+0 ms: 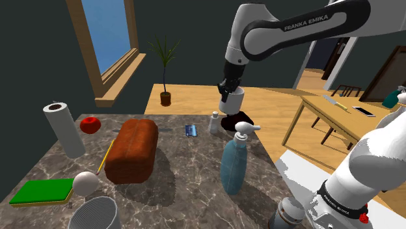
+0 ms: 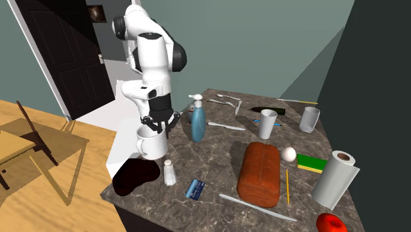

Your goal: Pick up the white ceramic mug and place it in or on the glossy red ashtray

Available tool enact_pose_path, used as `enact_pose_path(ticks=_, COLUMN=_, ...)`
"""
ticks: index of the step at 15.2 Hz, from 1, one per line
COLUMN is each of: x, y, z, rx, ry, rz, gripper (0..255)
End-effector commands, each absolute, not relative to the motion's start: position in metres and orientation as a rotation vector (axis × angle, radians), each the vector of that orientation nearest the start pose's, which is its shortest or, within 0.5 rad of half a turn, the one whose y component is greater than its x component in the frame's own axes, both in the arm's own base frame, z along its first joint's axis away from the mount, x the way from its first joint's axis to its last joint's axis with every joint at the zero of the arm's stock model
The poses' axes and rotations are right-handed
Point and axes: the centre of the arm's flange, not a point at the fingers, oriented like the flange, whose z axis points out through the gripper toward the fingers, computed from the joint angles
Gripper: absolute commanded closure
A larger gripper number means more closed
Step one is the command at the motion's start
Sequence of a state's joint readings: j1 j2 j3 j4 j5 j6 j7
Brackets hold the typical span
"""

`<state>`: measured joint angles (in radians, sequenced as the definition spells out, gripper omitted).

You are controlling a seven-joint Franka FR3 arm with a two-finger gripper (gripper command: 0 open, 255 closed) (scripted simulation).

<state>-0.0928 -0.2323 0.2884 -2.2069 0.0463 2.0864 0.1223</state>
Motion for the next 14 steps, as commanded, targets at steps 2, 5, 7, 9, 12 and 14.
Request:
enact_pose_path(ticks=2, x=0.484, y=0.067, z=0.487, rx=-3.144, ry=-0.081, rz=-0.167, gripper=255)
enact_pose_path(ticks=5, x=0.483, y=0.027, z=0.49, rx=-3.144, ry=-0.081, rz=-0.167, gripper=255)
enact_pose_path(ticks=7, x=0.483, y=0.001, z=0.492, rx=-3.144, ry=-0.081, rz=-0.167, gripper=255)
enact_pose_path(ticks=9, x=0.483, y=0.001, z=0.482, rx=-3.144, ry=-0.081, rz=-0.167, gripper=255)
enact_pose_path(ticks=12, x=0.483, y=0.001, z=0.466, rx=-3.144, ry=-0.081, rz=-0.167, gripper=255)
enact_pose_path(ticks=14, x=0.483, y=0.001, z=0.455, rx=-3.144, ry=-0.081, rz=-0.167, gripper=255)
